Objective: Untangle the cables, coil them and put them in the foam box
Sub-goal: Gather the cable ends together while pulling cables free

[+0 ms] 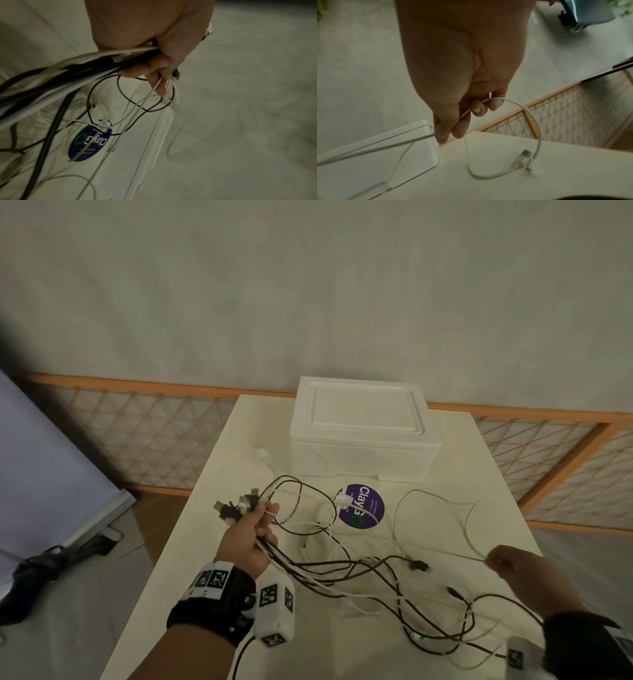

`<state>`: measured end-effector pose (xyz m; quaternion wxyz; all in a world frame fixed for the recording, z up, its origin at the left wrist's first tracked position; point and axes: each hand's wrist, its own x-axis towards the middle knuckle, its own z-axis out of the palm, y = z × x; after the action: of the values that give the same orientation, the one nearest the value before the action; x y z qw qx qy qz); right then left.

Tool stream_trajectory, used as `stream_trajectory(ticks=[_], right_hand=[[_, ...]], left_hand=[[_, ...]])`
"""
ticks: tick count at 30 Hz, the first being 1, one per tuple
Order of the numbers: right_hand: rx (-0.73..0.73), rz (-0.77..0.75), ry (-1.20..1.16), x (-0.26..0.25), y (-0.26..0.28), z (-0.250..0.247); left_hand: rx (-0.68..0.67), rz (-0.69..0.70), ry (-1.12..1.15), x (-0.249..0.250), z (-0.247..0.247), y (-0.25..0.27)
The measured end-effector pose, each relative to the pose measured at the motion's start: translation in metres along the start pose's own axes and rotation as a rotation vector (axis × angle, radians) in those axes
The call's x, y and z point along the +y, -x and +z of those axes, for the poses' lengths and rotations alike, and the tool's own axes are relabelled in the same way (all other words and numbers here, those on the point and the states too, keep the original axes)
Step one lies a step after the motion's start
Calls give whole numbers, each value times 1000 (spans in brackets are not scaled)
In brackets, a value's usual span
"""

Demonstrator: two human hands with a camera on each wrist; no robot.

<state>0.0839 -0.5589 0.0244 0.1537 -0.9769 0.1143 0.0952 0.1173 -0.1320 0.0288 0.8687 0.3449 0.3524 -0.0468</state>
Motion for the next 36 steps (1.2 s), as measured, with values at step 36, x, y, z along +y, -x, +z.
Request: stream_trajectory(ticks=[36], right_hand=[[19, -358, 127, -103, 21, 4]], left_hand=[[53, -81, -87, -50, 15, -12]])
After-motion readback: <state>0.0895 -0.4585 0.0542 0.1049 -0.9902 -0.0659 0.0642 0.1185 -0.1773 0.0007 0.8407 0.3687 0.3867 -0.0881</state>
